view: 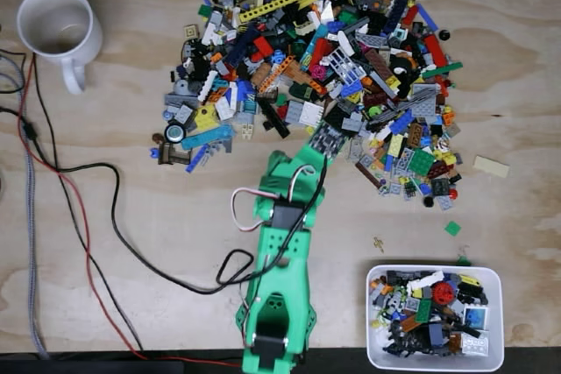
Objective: Find the closest Lego and put it in the bin.
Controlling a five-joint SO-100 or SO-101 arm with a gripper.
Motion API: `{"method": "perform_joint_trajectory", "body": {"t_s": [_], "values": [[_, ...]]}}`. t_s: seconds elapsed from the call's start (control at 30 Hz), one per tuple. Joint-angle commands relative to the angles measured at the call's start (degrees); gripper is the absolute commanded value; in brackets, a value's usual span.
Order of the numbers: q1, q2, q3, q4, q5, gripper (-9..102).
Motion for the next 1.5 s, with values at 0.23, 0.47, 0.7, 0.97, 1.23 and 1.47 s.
{"method": "perform_joint_trajectory", "body": {"t_s": [0.23,0.47,0.7,0.97,1.23,1.47], "values": [[10.81,-42.54,-28.92,1.67,29.09,17],[13.01,-49.48,-28.74,-2.02,31.20,14],[13.45,-50.89,-28.56,-5.27,30.59,13],[12.57,-53.70,-29.71,-6.94,31.20,13],[11.69,-55.28,-29.53,-9.32,30.85,8],[11.60,-55.90,-29.62,-9.93,30.85,5]]}}
